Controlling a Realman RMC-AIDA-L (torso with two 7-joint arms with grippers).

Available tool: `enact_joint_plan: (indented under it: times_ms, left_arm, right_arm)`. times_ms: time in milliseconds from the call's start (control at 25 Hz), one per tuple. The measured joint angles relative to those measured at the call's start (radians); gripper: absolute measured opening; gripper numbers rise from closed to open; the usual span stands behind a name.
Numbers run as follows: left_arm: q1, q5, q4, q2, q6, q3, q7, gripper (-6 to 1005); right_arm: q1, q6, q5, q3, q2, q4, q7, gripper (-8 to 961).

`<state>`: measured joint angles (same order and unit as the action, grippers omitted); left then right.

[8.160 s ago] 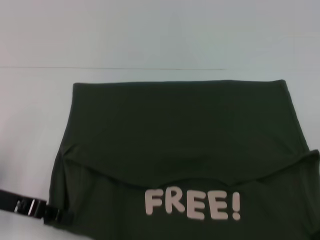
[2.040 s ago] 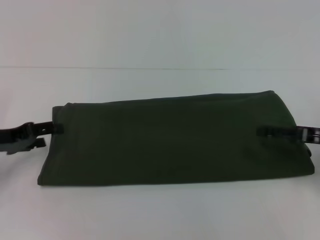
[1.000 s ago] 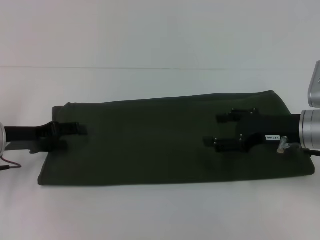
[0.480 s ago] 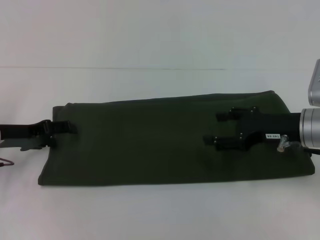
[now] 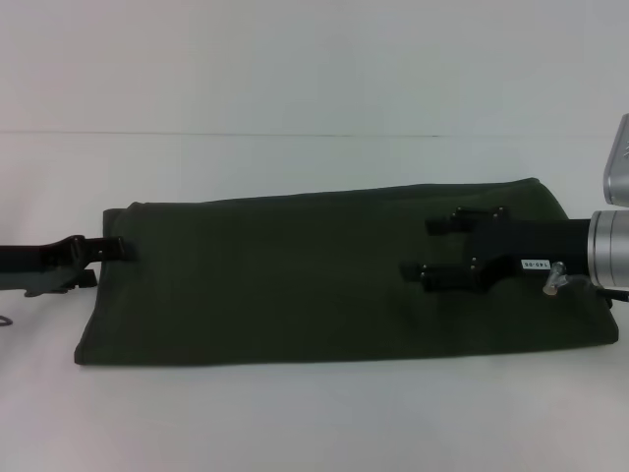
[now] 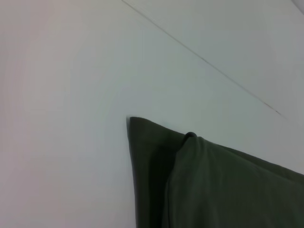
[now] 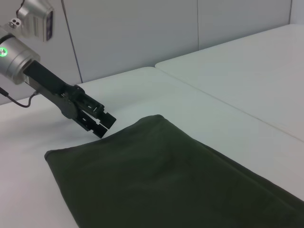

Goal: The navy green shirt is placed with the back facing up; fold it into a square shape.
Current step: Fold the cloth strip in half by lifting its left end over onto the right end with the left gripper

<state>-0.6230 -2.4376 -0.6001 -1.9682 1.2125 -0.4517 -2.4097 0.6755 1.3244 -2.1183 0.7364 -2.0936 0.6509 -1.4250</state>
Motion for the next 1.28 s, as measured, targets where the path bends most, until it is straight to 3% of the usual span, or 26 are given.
enact_joint_plan:
  times_ms: [320,1280]
  left_arm:
    - [0.007,-0.029,-0.019,0.013,0.012,0.000,0.000,866]
    - [0.004,-0.036,-0.004,-0.005,-0.060,-0.007,0.008,866]
  right_arm:
    - [0.002,-0.001,0.000,0.001,0.000,-0.001,0.001,865]
    - [0.015,-0.010,0.000,0.001,-0.002,-0.015,0.000,866]
